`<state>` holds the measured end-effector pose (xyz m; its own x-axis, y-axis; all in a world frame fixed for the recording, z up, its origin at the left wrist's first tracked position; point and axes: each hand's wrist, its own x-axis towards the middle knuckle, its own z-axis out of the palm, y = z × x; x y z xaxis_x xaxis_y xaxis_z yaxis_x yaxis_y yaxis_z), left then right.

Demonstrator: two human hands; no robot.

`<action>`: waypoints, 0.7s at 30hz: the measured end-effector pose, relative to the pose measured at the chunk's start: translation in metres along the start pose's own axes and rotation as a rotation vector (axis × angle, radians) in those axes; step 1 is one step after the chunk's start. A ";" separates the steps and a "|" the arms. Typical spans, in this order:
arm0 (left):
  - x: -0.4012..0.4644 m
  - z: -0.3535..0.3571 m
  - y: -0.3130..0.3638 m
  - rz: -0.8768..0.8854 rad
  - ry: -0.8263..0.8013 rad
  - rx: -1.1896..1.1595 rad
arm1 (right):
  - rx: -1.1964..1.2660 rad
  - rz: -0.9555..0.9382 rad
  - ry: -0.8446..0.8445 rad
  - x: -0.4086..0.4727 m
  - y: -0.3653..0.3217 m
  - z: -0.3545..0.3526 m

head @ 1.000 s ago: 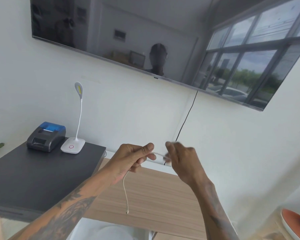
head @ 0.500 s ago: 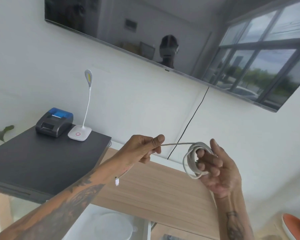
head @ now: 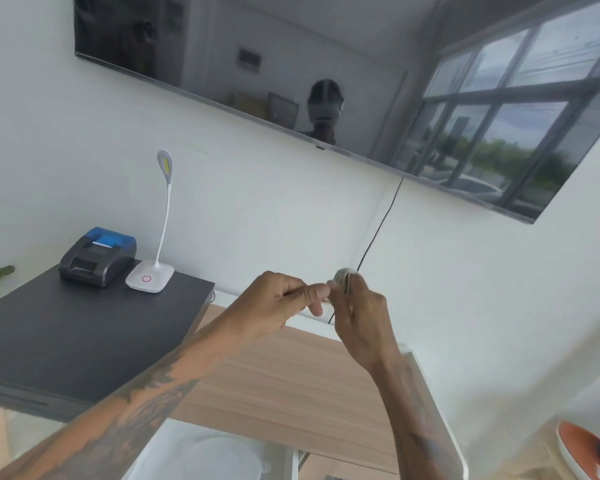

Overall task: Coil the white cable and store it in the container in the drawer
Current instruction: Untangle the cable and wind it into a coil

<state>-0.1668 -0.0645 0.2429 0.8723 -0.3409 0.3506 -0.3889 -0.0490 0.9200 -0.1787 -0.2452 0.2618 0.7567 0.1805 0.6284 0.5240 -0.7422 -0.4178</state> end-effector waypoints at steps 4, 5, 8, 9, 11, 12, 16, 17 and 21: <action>-0.007 -0.016 -0.003 -0.025 0.031 0.099 | 0.310 0.171 -0.449 -0.014 0.009 0.001; -0.008 -0.018 -0.004 -0.020 0.029 0.091 | 0.435 0.201 -0.542 -0.016 0.008 0.001; -0.010 -0.017 -0.004 0.037 0.060 0.030 | 0.829 0.263 -0.662 -0.018 0.002 0.004; -0.010 -0.016 -0.003 0.053 0.077 0.010 | 0.931 0.277 -0.669 -0.019 -0.001 0.005; -0.009 -0.016 -0.002 0.073 0.113 -0.026 | 1.083 0.323 -0.668 -0.021 -0.005 0.005; -0.009 -0.016 -0.001 0.082 0.115 -0.051 | 1.144 0.351 -0.666 -0.022 -0.006 0.004; -0.014 -0.008 0.003 0.113 0.015 -0.141 | 1.284 0.408 -0.665 -0.024 -0.006 -0.004; -0.017 -0.004 0.004 0.112 -0.046 -0.170 | 1.287 0.422 -0.659 -0.024 -0.007 -0.006; -0.030 0.011 0.013 0.067 -0.142 -0.159 | 1.327 0.508 -0.530 -0.023 -0.006 -0.013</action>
<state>-0.2016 -0.0652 0.2427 0.7913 -0.4676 0.3939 -0.3829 0.1231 0.9155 -0.2041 -0.2532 0.2588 0.8573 0.5114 0.0594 -0.0848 0.2542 -0.9634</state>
